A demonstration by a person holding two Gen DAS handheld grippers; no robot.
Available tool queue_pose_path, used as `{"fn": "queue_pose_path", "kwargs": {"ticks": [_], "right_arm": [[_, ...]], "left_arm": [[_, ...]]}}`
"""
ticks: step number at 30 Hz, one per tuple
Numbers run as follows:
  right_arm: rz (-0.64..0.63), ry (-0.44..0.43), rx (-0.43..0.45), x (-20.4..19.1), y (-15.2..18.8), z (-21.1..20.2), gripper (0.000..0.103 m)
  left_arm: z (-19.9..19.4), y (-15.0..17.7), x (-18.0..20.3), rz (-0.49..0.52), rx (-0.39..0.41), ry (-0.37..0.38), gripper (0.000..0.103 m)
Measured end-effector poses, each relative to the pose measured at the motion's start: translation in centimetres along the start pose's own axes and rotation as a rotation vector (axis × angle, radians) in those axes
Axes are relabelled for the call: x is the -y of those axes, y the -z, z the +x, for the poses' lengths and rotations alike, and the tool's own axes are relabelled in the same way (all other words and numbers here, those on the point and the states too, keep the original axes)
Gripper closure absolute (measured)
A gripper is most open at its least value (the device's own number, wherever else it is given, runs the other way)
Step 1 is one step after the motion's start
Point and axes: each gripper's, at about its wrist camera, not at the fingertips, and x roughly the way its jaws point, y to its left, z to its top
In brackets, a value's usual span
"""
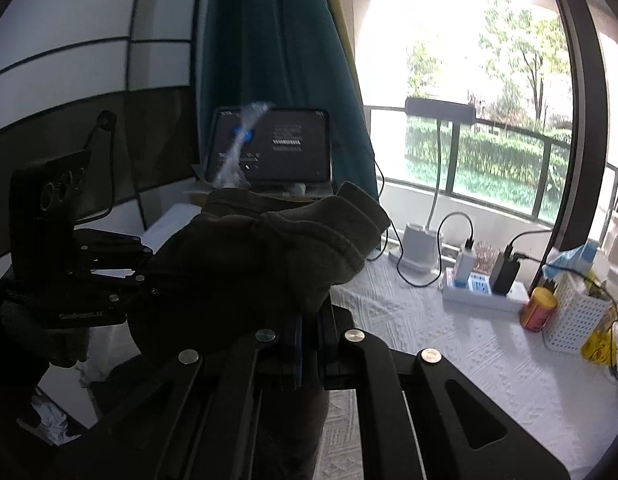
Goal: Fold small clothes
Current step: 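Hold the lifted shirt end with both grippers and carry it over the strip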
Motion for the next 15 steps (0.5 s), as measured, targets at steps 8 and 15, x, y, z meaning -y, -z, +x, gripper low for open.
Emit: {"fn": "queue_pose_path", "kwargs": {"ticks": [8, 15], "right_arm": [[0.050, -0.001, -0.078, 2.0, 0.9, 4.9, 0.098], [0.127, -0.016, -0.148, 4.2, 3.1, 10.1, 0.098]], "left_arm": [[4.1, 0.9, -2.5, -0.032, -0.086, -0.004, 0.086], [8.6, 2.6, -5.4, -0.040, -0.207, -0.069, 0.086]]}}
